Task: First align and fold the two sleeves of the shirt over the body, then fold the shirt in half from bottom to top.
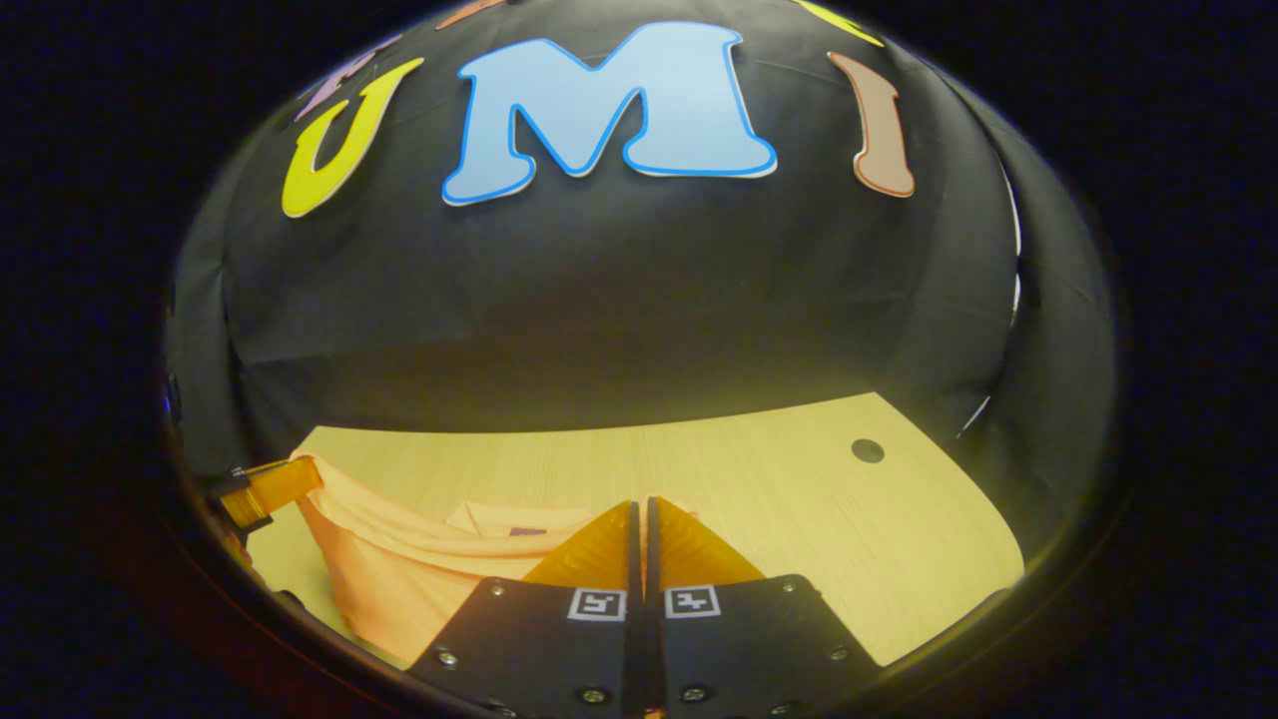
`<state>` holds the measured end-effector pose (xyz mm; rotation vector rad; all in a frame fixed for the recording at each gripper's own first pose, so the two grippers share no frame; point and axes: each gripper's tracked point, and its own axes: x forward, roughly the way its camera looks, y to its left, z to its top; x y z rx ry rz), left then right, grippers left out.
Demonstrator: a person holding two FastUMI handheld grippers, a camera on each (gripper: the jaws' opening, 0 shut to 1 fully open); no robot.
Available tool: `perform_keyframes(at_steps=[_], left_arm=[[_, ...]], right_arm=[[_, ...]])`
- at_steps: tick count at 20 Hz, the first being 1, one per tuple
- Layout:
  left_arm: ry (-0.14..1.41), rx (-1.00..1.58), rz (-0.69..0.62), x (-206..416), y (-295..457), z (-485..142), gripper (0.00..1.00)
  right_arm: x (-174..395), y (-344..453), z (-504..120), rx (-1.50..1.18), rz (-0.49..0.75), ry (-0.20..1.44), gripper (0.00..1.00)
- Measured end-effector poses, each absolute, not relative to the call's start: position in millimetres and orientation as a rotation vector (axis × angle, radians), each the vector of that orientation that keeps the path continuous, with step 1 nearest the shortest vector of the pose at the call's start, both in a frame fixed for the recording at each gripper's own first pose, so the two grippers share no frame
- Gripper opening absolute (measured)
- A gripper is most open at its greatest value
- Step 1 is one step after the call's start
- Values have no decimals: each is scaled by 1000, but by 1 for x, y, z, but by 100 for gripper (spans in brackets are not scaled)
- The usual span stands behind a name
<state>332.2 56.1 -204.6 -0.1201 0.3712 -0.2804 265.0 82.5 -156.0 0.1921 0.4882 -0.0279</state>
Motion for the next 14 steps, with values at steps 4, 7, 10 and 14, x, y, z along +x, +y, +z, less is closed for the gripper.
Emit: perform_keyframes(at_steps=[4,7,10,14], left_arm=[[393,-97,-259,352,51,-230,5],[413,-91,-244,358,53,-246,6],[446,-86,-230,361,56,-262,6],[474,-86,-223,362,62,-275,6]], right_arm=[[276,78,-183,157,-47,533,0],[280,76,-200,145,-51,567,0],[281,80,-212,124,-44,595,0],[289,87,-226,85,-35,623,1]])
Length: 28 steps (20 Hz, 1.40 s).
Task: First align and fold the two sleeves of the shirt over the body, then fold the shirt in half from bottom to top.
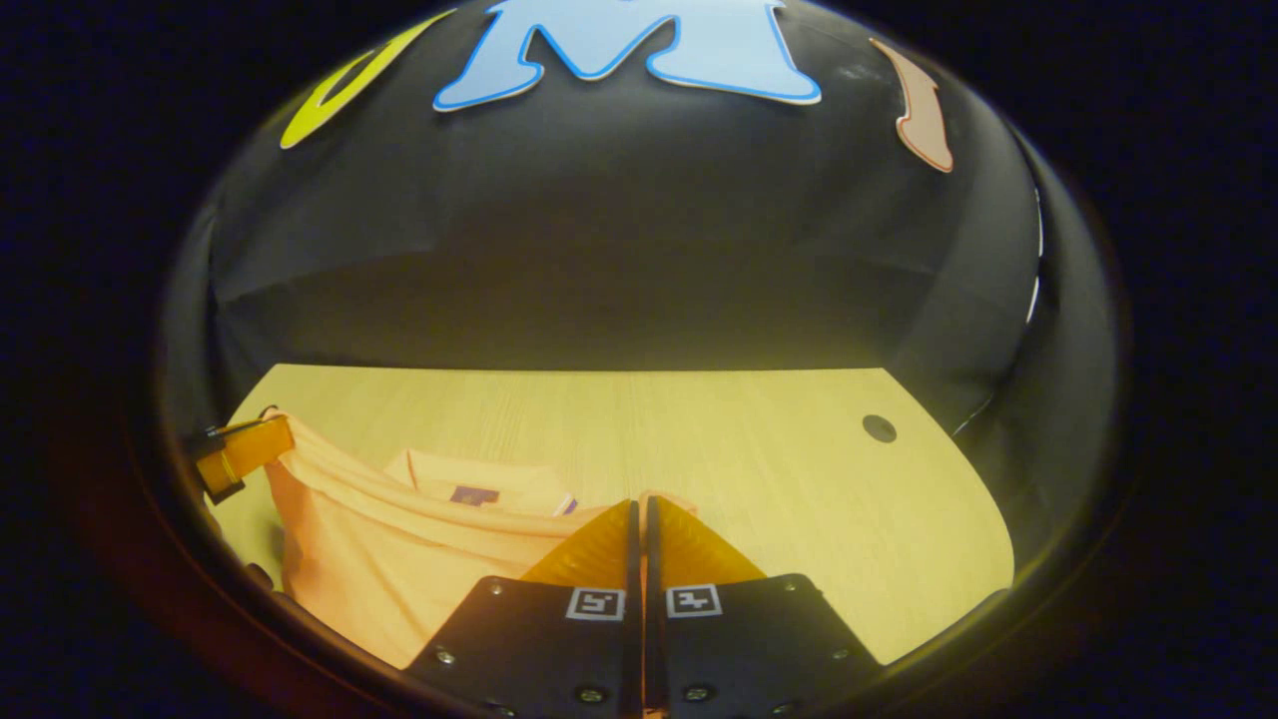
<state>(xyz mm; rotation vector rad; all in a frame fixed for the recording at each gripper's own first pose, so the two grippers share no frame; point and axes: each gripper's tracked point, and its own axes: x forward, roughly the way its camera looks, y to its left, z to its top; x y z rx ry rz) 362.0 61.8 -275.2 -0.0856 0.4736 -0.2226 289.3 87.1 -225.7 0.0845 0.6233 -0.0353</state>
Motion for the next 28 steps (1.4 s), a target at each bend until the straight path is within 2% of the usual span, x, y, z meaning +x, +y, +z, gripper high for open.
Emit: perform_keyframes(at_steps=[4,7,9,10,11,12,15,16,17,18,20,21,22,28], left_arm=[[506,-46,-219,357,67,-289,9],[518,-29,-235,349,63,-291,16],[541,-16,-239,341,62,-295,19],[552,-19,-235,339,62,-296,14],[556,-29,-231,336,62,-295,29],[555,-35,-221,334,63,-294,37],[537,-49,-198,325,65,-282,67],[529,-50,-199,322,63,-277,68],[517,-49,-198,319,62,-270,78],[496,-48,-193,316,61,-262,75],[454,-44,-183,308,57,-242,87],[432,-39,-173,304,56,-232,91],[404,-36,-166,300,54,-221,95],[273,-32,-146,259,35,-166,94]], right_arm=[[288,92,-239,59,-27,657,6],[284,91,-240,37,-28,673,8],[281,88,-238,35,-35,675,17],[281,88,-236,38,-30,668,21],[281,88,-231,38,-25,659,36],[279,87,-227,37,-20,648,35],[274,86,-218,45,7,629,61],[271,84,-212,52,11,620,63],[268,82,-207,64,11,613,69],[263,83,-201,78,21,604,69],[254,80,-183,88,37,567,93],[249,76,-171,84,37,538,99],[242,73,-160,75,36,510,99],[192,54,-100,40,50,366,98]])
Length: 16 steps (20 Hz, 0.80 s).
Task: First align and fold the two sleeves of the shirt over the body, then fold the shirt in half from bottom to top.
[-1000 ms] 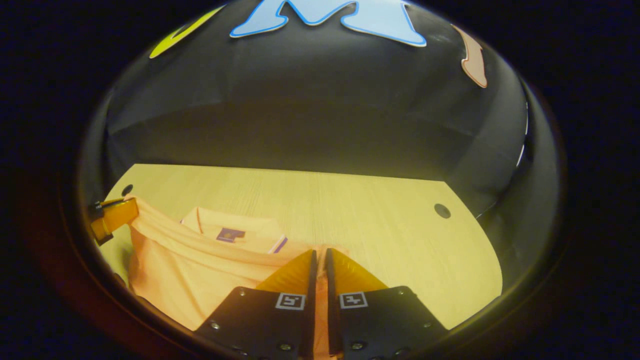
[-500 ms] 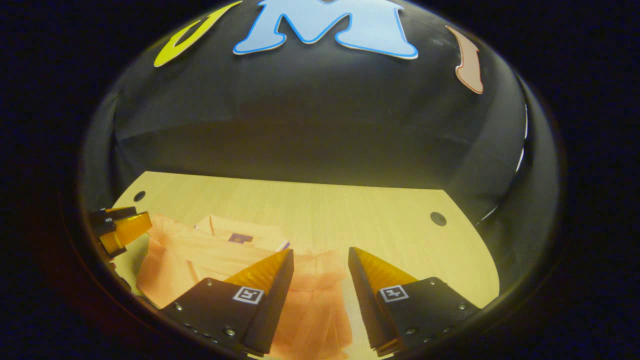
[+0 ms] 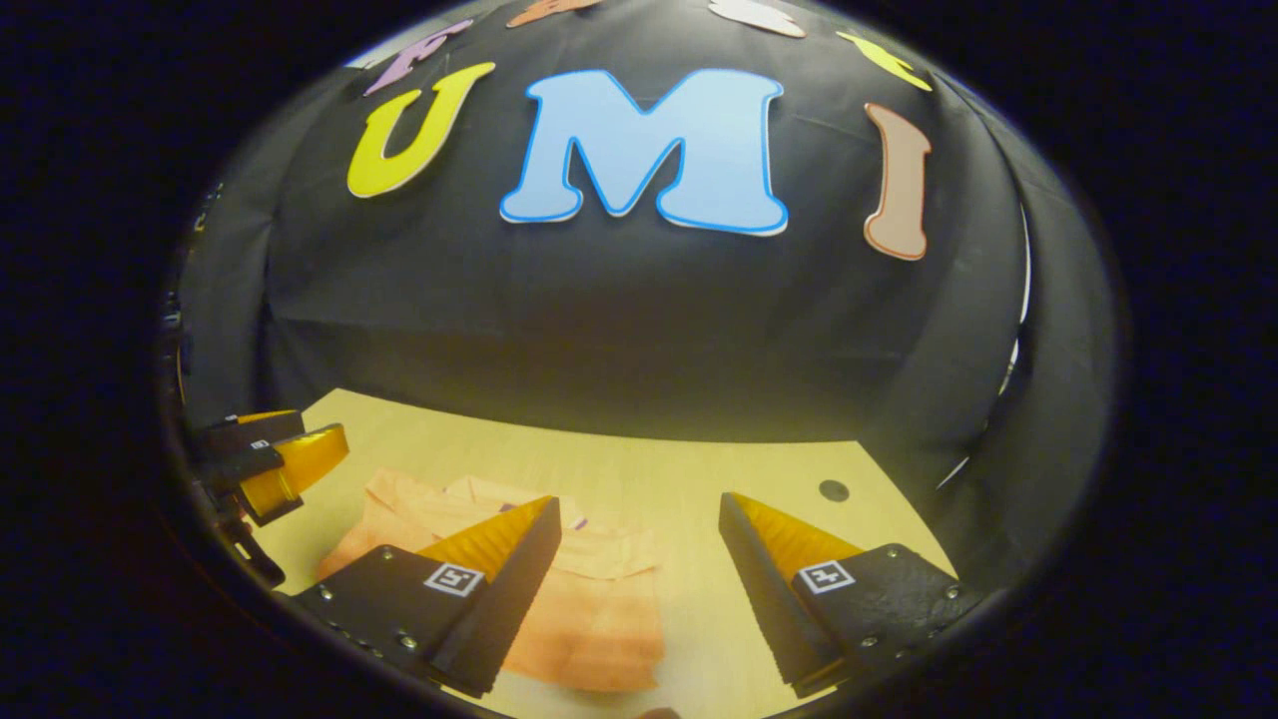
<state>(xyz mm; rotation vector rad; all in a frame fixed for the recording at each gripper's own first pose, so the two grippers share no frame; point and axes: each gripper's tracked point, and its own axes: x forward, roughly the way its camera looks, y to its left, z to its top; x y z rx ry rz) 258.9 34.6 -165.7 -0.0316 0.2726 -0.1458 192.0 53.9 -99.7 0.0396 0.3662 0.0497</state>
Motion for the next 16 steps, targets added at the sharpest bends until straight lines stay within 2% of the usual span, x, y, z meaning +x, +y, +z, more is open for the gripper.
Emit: perform_keyframes(at_steps=[8,13,16], left_arm=[[79,-27,-137,188,9,-97,94],[54,-21,-94,141,4,-78,97],[39,-26,-88,120,1,-66,95]], right_arm=[[133,39,-49,-7,82,246,98],[97,37,-27,-14,121,195,98],[80,31,-17,-37,118,164,98]])
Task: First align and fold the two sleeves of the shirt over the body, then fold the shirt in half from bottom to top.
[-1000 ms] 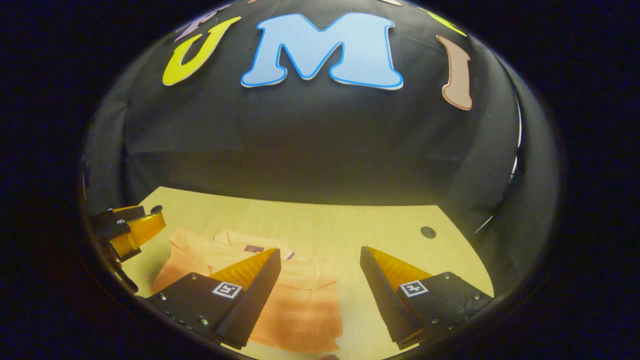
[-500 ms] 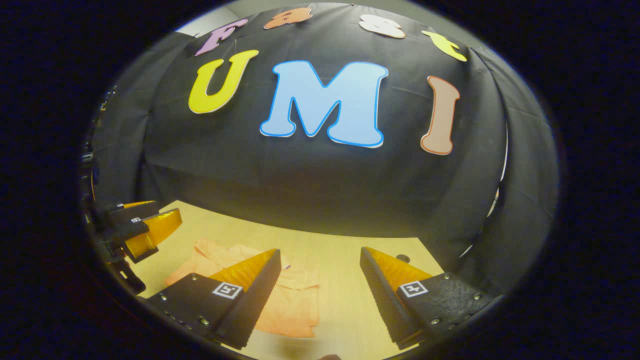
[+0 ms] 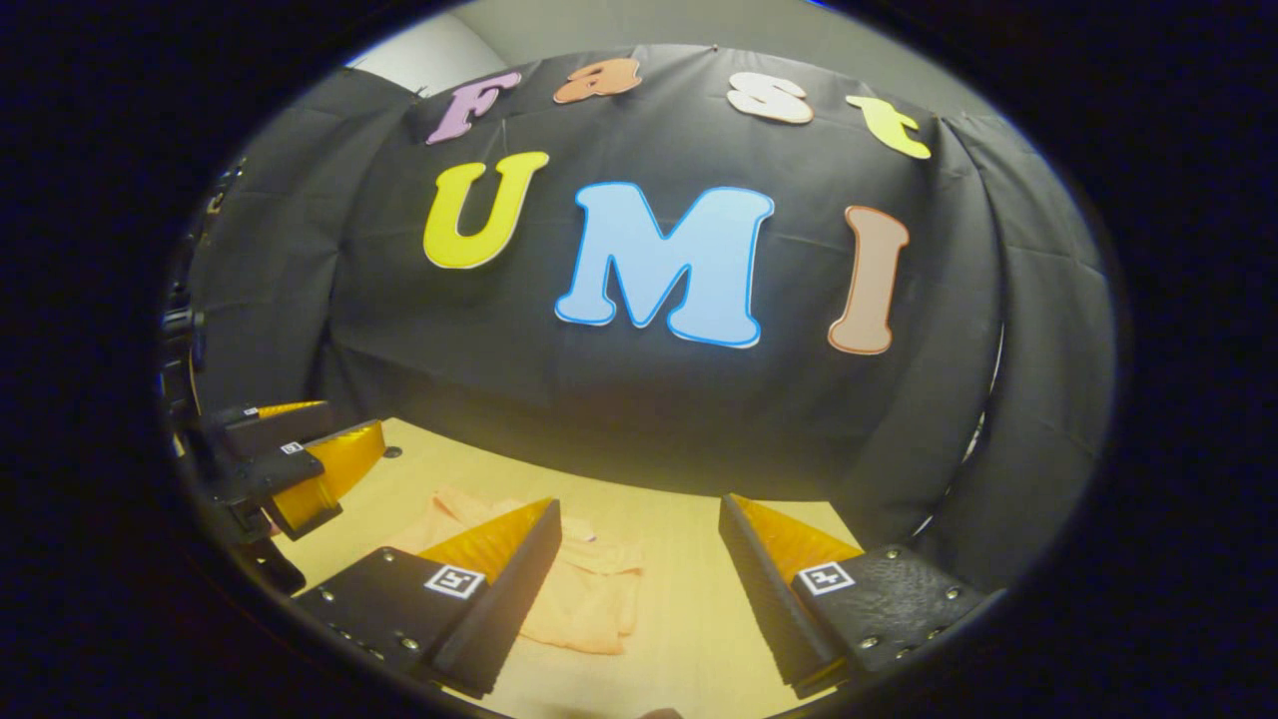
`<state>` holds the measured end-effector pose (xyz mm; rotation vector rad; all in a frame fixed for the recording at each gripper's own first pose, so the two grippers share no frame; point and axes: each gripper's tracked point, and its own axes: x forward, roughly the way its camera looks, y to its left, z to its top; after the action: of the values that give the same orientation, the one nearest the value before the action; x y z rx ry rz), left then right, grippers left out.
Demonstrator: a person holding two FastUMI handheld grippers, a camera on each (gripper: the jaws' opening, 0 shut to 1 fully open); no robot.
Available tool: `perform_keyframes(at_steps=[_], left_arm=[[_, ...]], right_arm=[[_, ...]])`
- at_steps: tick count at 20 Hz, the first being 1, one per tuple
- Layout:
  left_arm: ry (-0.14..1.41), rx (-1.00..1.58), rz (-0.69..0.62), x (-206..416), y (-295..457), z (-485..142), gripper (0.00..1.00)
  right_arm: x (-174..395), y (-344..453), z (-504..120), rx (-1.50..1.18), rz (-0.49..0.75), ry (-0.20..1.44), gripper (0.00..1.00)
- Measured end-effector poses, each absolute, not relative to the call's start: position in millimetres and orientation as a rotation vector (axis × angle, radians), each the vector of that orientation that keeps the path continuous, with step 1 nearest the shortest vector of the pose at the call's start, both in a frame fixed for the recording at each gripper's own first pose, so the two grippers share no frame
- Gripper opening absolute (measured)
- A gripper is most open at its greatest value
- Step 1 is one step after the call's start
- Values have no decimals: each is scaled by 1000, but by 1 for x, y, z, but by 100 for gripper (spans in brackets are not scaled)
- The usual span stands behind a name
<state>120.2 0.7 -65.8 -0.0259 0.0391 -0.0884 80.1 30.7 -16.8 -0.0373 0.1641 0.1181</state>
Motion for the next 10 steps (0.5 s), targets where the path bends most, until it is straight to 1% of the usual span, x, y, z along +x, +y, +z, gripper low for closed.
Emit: perform_keyframes(at_steps=[5,10], left_arm=[[15,-28,-117,98,-4,-50,94],[4,-47,-134,86,4,-43,94]], right_arm=[[56,31,-4,-97,88,115,98],[37,45,2,-67,94,103,98]])
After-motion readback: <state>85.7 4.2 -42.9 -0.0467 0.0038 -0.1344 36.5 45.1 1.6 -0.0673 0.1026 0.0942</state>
